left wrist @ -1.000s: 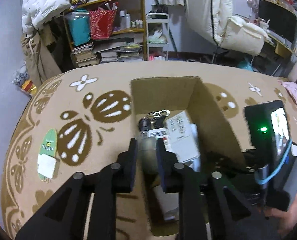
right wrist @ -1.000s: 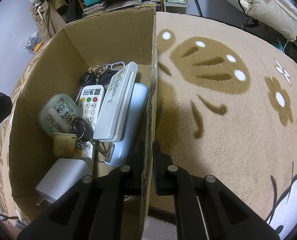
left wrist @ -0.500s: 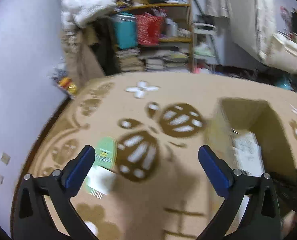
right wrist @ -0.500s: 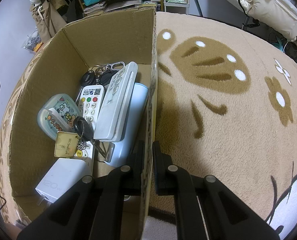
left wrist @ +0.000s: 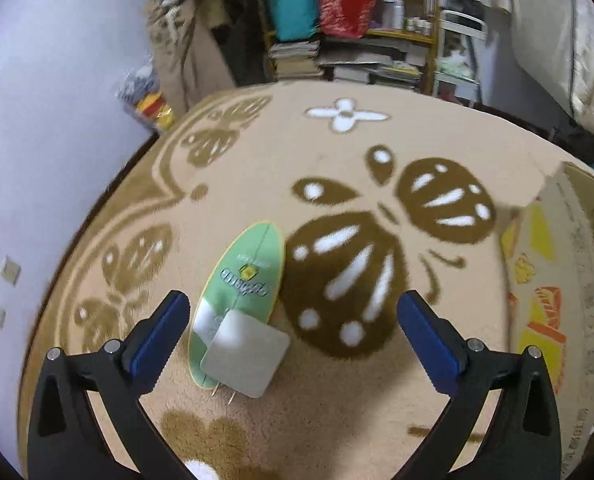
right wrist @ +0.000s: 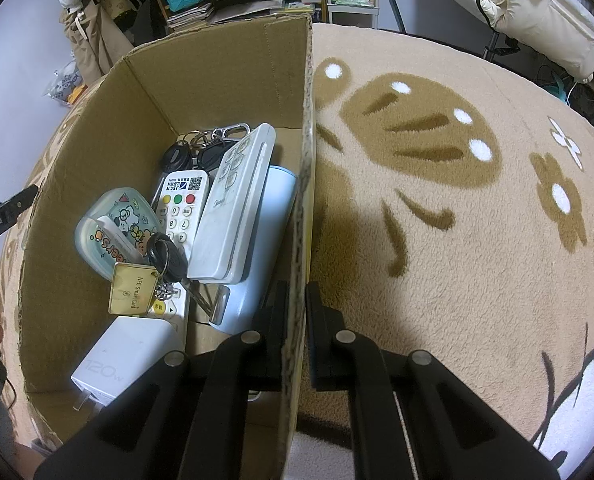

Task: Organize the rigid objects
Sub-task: 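Move the left tool to the white square charger and grasp it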

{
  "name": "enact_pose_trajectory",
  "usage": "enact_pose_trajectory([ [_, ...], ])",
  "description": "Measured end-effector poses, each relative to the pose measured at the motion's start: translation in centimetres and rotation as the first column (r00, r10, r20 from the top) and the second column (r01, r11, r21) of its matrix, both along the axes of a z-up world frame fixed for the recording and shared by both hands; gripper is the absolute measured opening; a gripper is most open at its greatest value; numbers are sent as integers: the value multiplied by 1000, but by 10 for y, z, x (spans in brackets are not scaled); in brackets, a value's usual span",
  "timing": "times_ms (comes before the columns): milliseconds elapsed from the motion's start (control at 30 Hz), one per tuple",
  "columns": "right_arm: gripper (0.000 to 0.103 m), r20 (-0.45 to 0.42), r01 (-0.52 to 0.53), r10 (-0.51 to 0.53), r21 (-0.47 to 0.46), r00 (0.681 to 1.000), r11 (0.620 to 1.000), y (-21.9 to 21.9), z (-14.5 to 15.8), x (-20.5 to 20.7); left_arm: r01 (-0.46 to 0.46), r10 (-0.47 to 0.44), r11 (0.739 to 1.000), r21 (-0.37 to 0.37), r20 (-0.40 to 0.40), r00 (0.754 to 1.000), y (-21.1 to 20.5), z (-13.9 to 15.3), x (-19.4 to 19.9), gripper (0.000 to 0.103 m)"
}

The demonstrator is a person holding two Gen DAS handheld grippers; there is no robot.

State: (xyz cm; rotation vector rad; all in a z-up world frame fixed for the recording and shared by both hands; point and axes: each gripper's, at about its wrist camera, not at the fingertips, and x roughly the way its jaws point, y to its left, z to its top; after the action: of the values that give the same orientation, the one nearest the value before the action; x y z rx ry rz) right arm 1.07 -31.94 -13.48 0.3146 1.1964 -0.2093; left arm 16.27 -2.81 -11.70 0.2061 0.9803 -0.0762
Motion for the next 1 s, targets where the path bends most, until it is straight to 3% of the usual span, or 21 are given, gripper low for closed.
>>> enact_pose_trajectory([
  [267,9,1,1,-1,1,1000,1000,0,0,0,-81,82,997,7,-82,993,32,-34,12,100],
  [400,9,1,-1,1,3,1000,1000,0,0,0,-84,87,996,26,-96,992,37,-45,11,82],
  [533,9,2,-1,1,4,1000,1000,0,0,0,-88,91,995,39,-98,991,39,-47,10,72],
  [767,8,2,0,0,4,1000,1000,0,0,0,-93,95,995,20,-103,990,41,-42,7,46],
  [1000,9,2,0,0,4,1000,1000,0,0,0,-107,115,992,67,-130,985,40,-43,4,50],
])
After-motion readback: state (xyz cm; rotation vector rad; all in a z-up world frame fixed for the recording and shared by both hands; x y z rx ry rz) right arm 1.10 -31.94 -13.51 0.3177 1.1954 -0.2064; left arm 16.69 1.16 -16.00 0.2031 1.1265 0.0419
